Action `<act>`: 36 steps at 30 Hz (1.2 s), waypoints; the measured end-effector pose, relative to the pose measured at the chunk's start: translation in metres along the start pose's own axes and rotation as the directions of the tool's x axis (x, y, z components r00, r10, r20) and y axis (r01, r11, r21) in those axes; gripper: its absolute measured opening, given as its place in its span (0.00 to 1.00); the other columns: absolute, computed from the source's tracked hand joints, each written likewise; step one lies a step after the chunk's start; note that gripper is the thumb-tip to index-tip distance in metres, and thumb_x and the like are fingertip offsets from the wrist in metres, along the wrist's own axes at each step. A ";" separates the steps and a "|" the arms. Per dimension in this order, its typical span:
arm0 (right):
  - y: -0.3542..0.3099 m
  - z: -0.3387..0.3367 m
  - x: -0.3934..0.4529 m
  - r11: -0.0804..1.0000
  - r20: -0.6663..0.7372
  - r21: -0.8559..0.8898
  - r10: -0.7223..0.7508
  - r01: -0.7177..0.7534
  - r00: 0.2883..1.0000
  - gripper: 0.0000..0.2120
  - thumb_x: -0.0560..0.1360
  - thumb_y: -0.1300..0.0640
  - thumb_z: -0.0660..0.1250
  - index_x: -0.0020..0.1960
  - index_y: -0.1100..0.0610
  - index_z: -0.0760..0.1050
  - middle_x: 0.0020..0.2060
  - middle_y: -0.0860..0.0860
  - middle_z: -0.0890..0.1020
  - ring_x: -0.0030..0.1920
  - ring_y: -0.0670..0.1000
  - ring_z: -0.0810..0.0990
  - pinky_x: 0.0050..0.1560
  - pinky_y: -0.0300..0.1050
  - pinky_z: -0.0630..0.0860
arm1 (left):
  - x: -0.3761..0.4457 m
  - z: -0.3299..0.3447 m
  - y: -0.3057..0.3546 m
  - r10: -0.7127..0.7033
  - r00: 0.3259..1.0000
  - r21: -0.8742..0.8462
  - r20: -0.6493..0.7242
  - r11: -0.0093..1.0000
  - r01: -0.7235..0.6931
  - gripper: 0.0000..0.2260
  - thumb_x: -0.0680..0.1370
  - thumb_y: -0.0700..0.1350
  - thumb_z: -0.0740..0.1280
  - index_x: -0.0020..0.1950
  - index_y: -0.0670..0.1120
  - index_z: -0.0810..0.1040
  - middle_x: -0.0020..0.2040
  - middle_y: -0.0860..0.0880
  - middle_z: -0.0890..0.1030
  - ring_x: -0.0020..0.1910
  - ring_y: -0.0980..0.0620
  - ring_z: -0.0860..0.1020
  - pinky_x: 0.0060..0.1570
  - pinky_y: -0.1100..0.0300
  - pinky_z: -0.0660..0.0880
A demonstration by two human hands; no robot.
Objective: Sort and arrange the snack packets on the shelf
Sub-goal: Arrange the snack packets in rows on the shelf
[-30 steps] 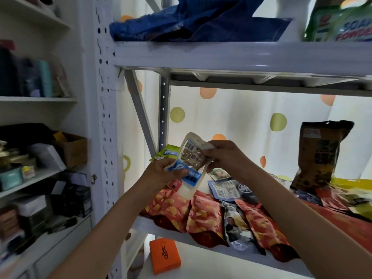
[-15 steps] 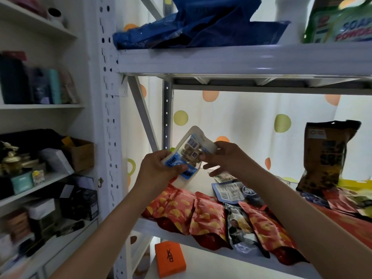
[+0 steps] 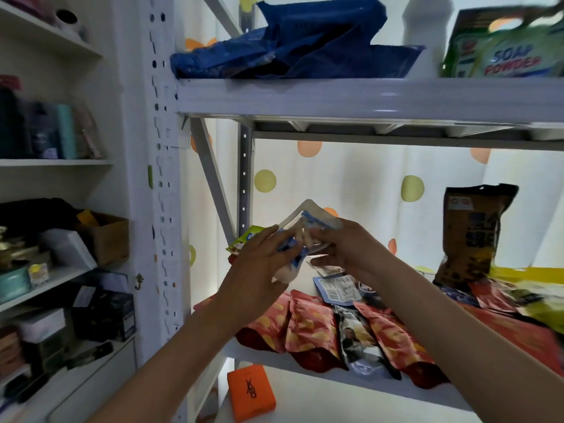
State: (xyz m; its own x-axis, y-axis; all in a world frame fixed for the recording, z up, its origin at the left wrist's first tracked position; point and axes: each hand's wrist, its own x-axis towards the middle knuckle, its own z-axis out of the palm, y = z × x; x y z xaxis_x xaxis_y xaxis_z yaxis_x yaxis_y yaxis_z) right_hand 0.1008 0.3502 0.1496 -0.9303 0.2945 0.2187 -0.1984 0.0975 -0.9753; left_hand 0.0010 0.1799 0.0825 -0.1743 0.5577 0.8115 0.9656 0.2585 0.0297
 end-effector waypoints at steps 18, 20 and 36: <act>-0.005 -0.009 0.007 0.995 -0.182 -0.084 -0.073 0.059 0.981 0.14 0.74 0.68 0.70 0.59 0.65 0.78 0.47 0.62 0.84 0.44 0.56 0.83 0.45 0.48 0.83 | 0.028 -0.004 -0.012 -0.561 0.809 -0.650 0.178 0.550 0.524 0.05 0.73 0.36 0.73 0.44 0.45 0.83 0.47 0.52 0.83 0.45 0.53 0.83 0.41 0.53 0.82; -0.005 -0.011 0.008 0.990 -0.202 -0.134 -0.074 0.048 0.977 0.12 0.74 0.68 0.69 0.57 0.66 0.79 0.48 0.63 0.85 0.44 0.56 0.84 0.46 0.48 0.83 | 0.030 0.003 -0.015 -0.576 0.801 -0.631 0.162 0.564 0.533 0.04 0.73 0.36 0.73 0.46 0.44 0.83 0.46 0.54 0.82 0.43 0.59 0.80 0.36 0.67 0.79; 0.057 -0.089 0.047 0.354 -0.215 -0.913 0.010 -0.205 0.977 0.12 0.71 0.68 0.62 0.45 0.52 0.77 0.46 0.50 0.79 0.50 0.53 0.74 0.56 0.45 0.69 | 0.058 0.083 -0.032 -0.644 0.676 -0.181 0.359 0.662 0.727 0.15 0.76 0.32 0.61 0.61 0.37 0.79 0.60 0.38 0.79 0.60 0.41 0.77 0.58 0.55 0.72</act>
State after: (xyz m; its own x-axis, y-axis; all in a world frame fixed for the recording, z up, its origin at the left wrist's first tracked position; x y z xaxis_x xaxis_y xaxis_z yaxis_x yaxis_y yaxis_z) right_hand 0.0729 0.4544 0.1068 -0.8439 0.4932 0.2111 0.4017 0.8418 -0.3606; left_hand -0.0560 0.2694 0.0797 -0.8089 0.4932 0.3201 0.5476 0.4338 0.7155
